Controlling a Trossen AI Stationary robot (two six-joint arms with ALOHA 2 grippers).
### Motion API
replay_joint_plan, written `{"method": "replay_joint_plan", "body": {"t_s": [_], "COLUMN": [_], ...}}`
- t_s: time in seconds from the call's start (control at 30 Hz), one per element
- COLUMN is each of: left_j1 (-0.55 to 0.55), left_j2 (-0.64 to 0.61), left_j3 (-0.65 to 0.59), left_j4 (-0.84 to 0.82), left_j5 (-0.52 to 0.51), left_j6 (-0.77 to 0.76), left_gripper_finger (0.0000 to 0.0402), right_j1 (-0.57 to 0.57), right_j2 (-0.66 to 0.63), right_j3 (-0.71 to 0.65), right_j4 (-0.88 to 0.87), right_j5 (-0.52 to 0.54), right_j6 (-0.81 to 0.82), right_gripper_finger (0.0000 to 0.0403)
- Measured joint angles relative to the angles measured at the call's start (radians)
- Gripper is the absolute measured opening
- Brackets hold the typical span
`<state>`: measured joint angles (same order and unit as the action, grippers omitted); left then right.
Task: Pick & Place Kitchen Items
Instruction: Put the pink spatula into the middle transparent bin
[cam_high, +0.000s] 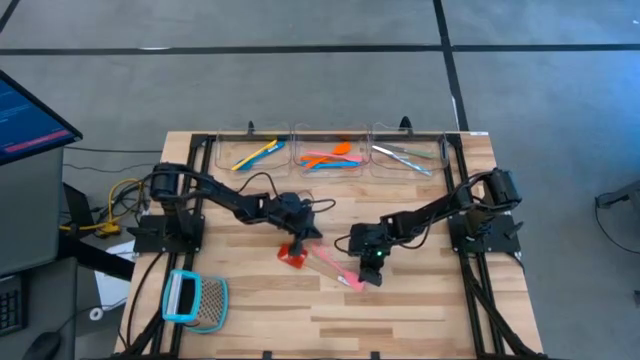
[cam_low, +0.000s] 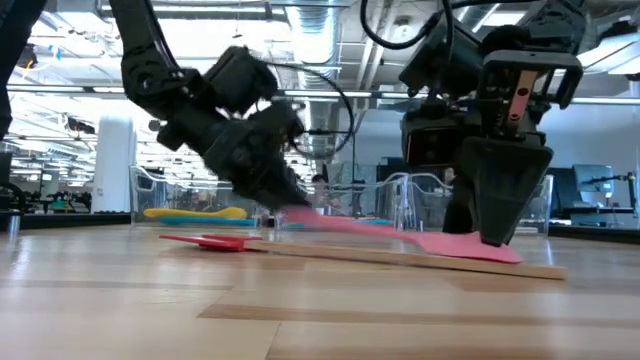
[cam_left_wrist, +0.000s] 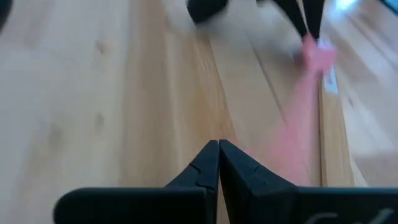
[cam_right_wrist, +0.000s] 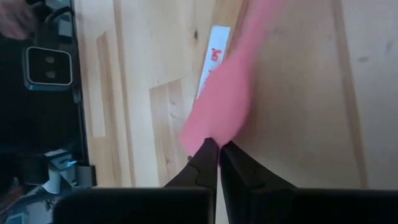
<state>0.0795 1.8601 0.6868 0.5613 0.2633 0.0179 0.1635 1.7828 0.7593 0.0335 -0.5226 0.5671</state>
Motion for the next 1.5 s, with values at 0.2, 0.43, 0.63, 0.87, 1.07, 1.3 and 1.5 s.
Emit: {"method": "replay_joint_plan", "body": {"t_s": [0.2,0.43,0.63,0.87,1.07,1.3,1.5], "left_j1": [0.001,0.037,0.1,0.147,0.15,0.134,0.103], "left_j2": [-0.126,-0.288,-0.389,-0.489,-0.567,-0.617,-0.617], "left_j3": [0.0,-0.055,-0.193,-0.324,-0.381,-0.389,-0.388], "left_j4": [-0.001,-0.012,-0.019,-0.012,-0.008,-0.005,-0.004], "left_j5": [-0.074,-0.091,-0.092,-0.092,-0.091,-0.091,-0.091], "left_j6": [0.003,-0.034,-0.149,-0.181,-0.191,-0.239,-0.239], "left_gripper_finger": [0.0004,0.0004,0.0004,0.0004,0.0004,0.0004,0.0004], "right_j1": [0.001,0.001,0.012,0.011,0.005,-0.042,-0.142], "right_j2": [-0.002,-0.002,-0.002,-0.002,-0.002,-0.003,-0.004], "right_j3": [0.093,0.231,0.34,0.441,0.571,0.762,0.907], "right_j4": [-0.2,-0.5,-0.691,-0.84,-1.005,-1.199,-1.269], "right_j5": [0.056,0.187,0.307,0.324,0.4,0.522,0.611], "right_j6": [-0.079,-0.191,-0.261,-0.293,-0.335,-0.399,-0.502], "right_gripper_finger": [0.0,0.0,0.0,0.0,0.0,0.0,0.0]}}
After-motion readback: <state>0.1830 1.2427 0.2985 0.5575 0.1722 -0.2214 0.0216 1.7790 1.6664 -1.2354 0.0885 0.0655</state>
